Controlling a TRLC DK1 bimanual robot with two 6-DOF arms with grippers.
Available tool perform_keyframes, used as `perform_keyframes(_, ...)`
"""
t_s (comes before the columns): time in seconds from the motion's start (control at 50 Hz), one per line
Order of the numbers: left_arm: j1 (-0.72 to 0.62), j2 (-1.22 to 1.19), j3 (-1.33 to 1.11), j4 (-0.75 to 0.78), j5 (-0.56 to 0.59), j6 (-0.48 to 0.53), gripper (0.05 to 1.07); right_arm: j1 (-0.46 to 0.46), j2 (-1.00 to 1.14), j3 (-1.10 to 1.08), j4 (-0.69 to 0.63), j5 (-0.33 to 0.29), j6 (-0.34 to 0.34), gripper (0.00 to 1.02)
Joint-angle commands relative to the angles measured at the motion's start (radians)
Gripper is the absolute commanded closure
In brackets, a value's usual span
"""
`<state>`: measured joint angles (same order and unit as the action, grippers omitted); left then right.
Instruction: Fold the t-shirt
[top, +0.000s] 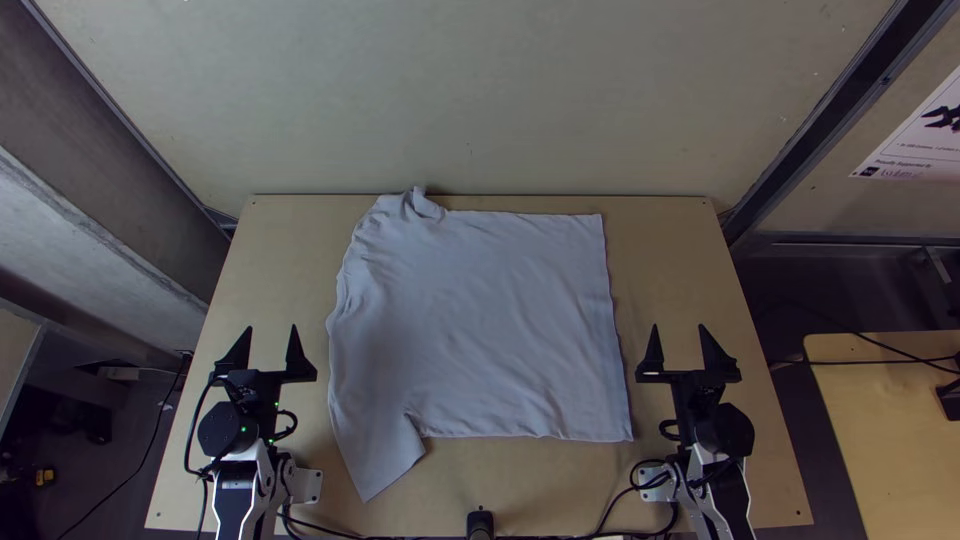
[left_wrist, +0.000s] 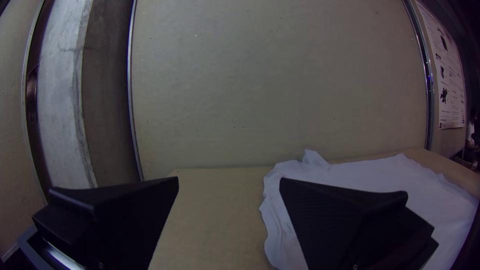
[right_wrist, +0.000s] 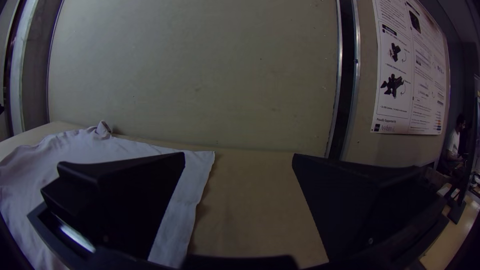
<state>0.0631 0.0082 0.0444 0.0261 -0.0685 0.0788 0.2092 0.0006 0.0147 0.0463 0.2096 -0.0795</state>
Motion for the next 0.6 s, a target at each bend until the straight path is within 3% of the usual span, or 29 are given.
perform_keyframes(0.0,0.003,-0.010,-0.043,-0.014,-0.005,-0.013,0.10,0.007,-0.002,-0.013,-0.013,-0.003,0.003,0.04)
perform_keyframes(0.58,0.063,-0.010,-0.040,-0.017,0.009,-0.043,0.10,-0.067,-0.005,0.008,-0.006,0.001,-0.002,0.04)
